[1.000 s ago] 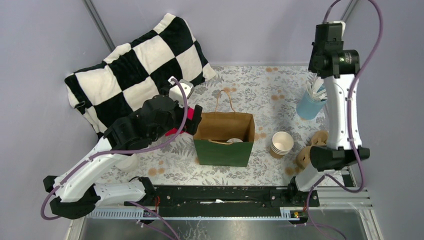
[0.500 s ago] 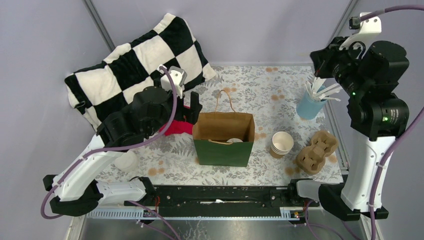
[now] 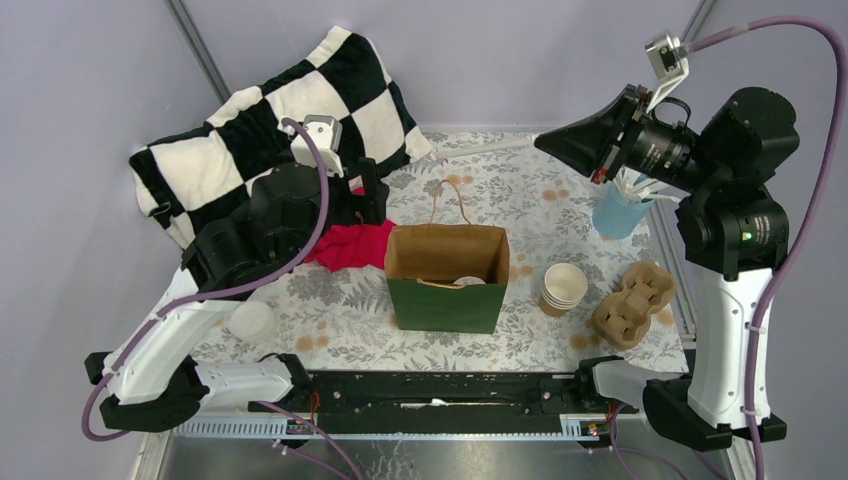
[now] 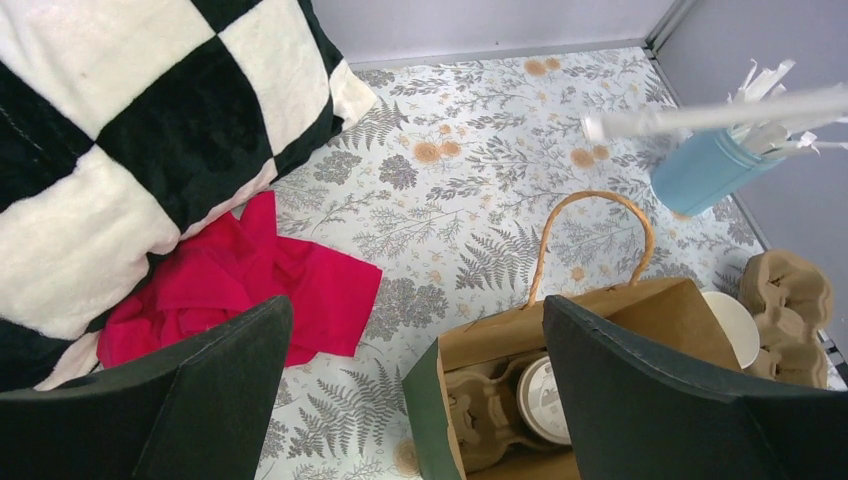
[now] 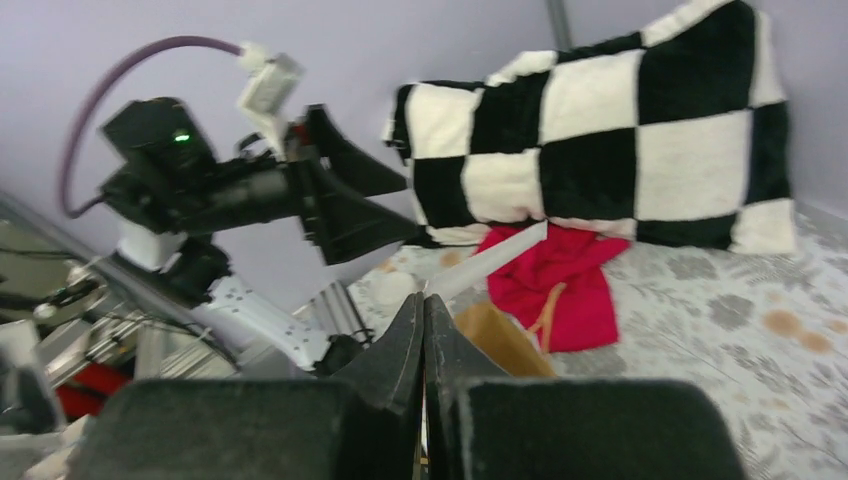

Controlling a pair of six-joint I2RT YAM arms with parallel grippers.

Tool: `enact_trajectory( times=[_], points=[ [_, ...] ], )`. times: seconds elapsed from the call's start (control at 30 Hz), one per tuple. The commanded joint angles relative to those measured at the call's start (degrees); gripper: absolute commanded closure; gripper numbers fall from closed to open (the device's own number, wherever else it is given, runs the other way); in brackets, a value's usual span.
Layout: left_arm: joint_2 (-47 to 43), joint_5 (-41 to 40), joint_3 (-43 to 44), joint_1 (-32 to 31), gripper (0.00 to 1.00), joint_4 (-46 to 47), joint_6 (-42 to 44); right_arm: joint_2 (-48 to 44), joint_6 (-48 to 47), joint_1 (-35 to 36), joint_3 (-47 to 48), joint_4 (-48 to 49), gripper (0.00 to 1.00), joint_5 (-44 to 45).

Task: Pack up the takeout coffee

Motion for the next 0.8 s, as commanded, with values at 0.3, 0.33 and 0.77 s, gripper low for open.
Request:
enact_trajectory(
  times=[0.3, 0.33, 0.77],
  points=[
    [-0.80, -7.27, 3.92, 0.26, 0.01, 0.23, -2.64, -1.83, 6.95, 8.71, -7.06, 5.41, 1.00, -11.37],
    [-0.76, -7.42, 4.14, 0.27, 0.01, 0.28, -2.49, -1.48, 6.30, 9.70, -7.37, 4.54, 1.00, -11.37],
    [-0.51, -7.11, 2.57, 0.27, 0.01, 0.50, -4.33, 2.22, -4.51, 17.94, -12.87, -7.74, 1.00, -4.71]
  ],
)
